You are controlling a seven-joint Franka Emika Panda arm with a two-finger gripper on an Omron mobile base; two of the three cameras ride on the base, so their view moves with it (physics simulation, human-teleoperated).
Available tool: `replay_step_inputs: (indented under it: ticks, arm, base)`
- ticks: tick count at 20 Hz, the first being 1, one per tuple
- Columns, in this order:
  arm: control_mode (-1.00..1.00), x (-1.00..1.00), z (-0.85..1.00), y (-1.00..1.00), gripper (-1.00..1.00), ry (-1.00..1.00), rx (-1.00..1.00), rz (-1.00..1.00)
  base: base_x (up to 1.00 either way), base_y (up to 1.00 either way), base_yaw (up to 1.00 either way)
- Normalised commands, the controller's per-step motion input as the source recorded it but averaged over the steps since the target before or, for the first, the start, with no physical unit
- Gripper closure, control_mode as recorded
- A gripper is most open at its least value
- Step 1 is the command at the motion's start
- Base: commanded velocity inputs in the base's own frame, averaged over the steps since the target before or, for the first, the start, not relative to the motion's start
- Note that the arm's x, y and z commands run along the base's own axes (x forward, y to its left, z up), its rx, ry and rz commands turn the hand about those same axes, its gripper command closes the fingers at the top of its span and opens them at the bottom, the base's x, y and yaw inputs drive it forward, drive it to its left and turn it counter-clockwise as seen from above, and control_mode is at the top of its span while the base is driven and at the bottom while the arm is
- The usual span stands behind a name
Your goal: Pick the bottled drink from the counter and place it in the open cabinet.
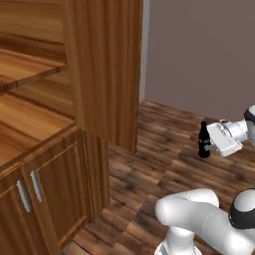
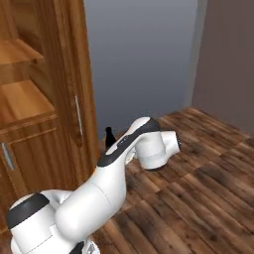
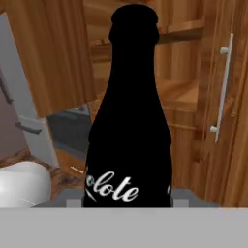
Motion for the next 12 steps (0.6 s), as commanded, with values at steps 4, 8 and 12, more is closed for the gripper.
replay_step_inputs:
  ticks: [4, 8, 12]
  arm:
    - [1.00, 0.00, 0.00, 0.00, 1.00, 0.00, 0.00, 0.00]
    - [1.00, 0.00, 0.00, 0.00, 1.00, 0.00, 0.00, 0.00]
    - [1.00, 0.00, 0.00, 0.00, 1.00, 0.00, 0.00, 0.00]
  base:
    - [-0.16, -0.01, 0.94]
    - [-0.35, -0.02, 0.69]
    - [-0.32, -0.03, 0.28]
